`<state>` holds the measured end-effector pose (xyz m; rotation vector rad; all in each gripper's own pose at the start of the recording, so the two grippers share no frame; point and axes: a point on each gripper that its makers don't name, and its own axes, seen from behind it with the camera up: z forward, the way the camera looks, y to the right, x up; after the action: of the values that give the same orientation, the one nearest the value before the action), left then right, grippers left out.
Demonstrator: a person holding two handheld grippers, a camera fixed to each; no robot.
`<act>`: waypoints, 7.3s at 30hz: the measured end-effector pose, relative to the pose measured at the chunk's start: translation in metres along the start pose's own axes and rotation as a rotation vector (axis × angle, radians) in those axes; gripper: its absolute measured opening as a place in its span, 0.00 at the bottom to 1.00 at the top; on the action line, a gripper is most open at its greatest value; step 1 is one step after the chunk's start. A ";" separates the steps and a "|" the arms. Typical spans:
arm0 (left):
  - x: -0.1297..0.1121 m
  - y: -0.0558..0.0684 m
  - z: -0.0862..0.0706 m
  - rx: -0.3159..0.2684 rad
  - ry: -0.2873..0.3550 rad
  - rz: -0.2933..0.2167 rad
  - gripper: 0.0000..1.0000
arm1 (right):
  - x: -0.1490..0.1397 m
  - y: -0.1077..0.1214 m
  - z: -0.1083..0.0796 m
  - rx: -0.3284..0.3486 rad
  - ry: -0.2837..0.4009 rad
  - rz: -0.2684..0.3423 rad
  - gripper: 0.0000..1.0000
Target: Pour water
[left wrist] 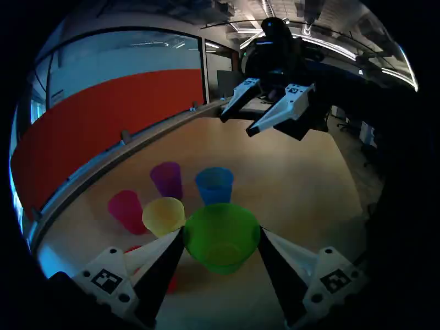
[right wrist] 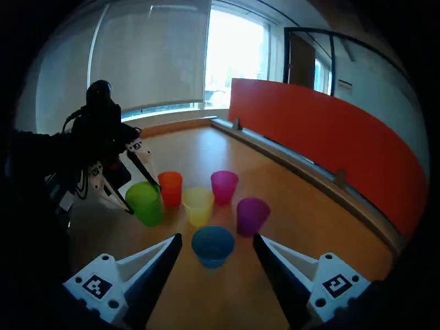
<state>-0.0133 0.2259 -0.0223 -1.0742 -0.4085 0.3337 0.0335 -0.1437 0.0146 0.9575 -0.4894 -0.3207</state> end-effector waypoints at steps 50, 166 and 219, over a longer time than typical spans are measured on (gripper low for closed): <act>0.139 -0.035 -0.113 0.169 0.402 -0.076 0.90 | -0.010 -0.013 0.030 0.027 0.013 0.049 1.00; 0.075 -0.039 -0.083 0.138 0.293 -0.130 0.90 | 0.087 -0.016 0.038 -0.014 0.343 0.071 0.92; 0.101 -0.017 -0.076 0.086 0.443 -0.136 0.90 | 0.154 -0.024 0.011 -0.012 0.419 -0.016 0.91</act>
<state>0.1125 0.2052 -0.0228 -0.9968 -0.0693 -0.0121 0.1569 -0.2370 0.0393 0.9860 -0.0966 -0.1305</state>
